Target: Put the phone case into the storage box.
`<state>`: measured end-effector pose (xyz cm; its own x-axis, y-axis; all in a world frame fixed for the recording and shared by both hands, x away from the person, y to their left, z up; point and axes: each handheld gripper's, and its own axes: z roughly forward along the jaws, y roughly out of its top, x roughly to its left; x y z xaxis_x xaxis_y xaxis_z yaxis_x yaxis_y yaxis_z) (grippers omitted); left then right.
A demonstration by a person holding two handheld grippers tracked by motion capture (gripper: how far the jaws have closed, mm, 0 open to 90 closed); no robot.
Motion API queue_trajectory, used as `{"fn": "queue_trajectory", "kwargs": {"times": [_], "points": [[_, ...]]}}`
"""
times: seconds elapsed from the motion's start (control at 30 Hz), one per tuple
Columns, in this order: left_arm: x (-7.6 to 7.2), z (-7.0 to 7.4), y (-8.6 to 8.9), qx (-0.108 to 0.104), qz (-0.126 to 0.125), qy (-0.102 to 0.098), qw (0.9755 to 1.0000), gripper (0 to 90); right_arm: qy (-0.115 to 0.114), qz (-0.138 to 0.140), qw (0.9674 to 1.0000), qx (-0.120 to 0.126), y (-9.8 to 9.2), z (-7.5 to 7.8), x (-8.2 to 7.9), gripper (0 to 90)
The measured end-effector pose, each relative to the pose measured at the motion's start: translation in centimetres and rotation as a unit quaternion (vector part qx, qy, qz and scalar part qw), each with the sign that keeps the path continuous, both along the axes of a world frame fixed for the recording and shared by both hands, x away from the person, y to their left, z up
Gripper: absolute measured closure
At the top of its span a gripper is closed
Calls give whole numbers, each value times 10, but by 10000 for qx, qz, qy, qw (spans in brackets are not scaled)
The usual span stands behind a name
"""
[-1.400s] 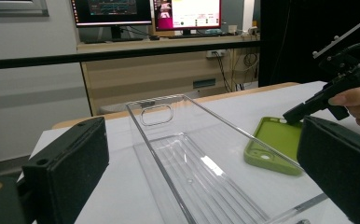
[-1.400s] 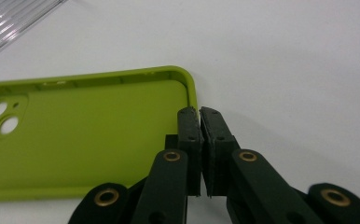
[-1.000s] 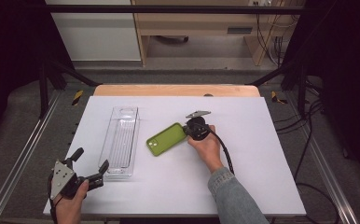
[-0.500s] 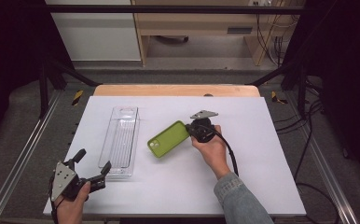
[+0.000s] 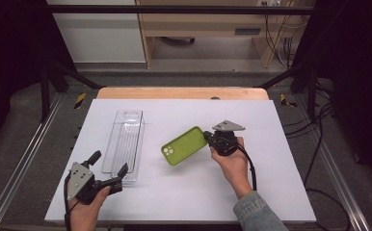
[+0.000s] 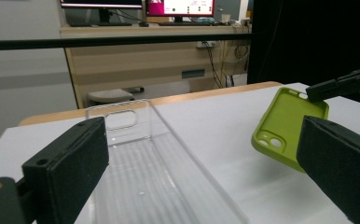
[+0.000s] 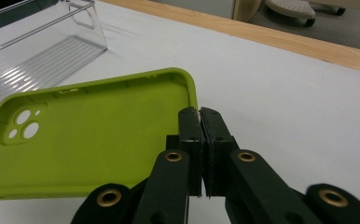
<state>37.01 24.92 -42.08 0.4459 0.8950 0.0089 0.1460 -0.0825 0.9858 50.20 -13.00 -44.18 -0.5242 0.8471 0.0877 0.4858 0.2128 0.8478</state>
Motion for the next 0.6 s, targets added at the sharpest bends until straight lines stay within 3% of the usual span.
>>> {"fn": "queue_trajectory", "kwargs": {"times": [0.2,0.33,0.6], "points": [[9,4,-34,31,-204,225,9995,16,-115,-148,9998,120,-14,-2,-13,884],[15,6,-56,241,-260,360,9987,23,-201,-194,9995,156,-21,-6,-20,884],[24,-1,-85,385,-301,717,9962,40,-307,-288,9988,236,-31,-16,-28,884]]}}
